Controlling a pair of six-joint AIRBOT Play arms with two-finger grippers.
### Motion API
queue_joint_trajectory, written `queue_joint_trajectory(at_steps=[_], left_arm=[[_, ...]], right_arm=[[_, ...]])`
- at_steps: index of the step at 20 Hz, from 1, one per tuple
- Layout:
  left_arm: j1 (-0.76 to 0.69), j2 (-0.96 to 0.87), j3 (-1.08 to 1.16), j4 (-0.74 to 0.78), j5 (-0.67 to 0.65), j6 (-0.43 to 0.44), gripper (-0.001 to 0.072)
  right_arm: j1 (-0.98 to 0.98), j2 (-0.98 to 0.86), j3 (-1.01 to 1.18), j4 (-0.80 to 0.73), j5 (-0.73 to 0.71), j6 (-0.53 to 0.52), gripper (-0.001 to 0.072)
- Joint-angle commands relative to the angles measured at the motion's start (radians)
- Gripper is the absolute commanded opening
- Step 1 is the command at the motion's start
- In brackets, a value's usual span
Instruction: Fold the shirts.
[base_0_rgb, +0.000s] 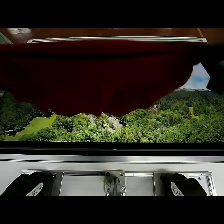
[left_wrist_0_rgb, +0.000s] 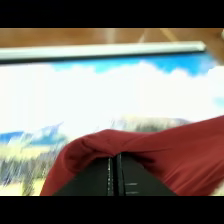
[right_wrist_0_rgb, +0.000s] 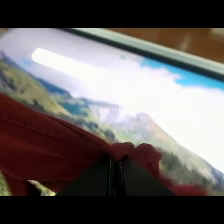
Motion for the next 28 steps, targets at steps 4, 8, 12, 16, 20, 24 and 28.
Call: queue_joint_trajectory(at_steps=[4, 8, 12, 16, 20, 24, 28], left_arm=[[0.001, 0.003, -0.102, 0.009, -0.224, 0.005, 0.004], [0.001, 0.003, -0.329, -0.064, -0.313, -0.032, 0.0039], [0.002, -0.014, -0.609, -0.065, -0.241, -0.077, 0.0039], [0.017, -0.151, -0.69, -0.065, 0.051, -0.077, 0.0039], [0.083, -0.418, -0.688, -0.132, 0.299, -0.077, 0.0039], [0.138, -0.644, -0.642, -0.274, 0.42, -0.076, 0.004], [0.181, -0.725, -0.527, -0.3, 0.408, -0.071, 0.0172]], right_arm=[[0.0, -0.034, 0.021, -0.135, 0.165, 0.014, 0.0069], [0.0, -0.184, 0.021, -0.135, 0.159, 0.012, 0.0069], [-0.001, -0.448, 0.021, -0.135, 0.048, -0.009, 0.0069], [0.0, -0.722, 0.021, -0.093, -0.293, 0.096, 0.0069], [0.0, -0.914, 0.021, 0.016, -0.402, 0.201, 0.0069], [0.0, -1.028, 0.021, 0.171, -0.381, 0.205, 0.007], [-0.002, -1.029, 0.022, 0.3, -0.396, 0.206, 0.0248]])
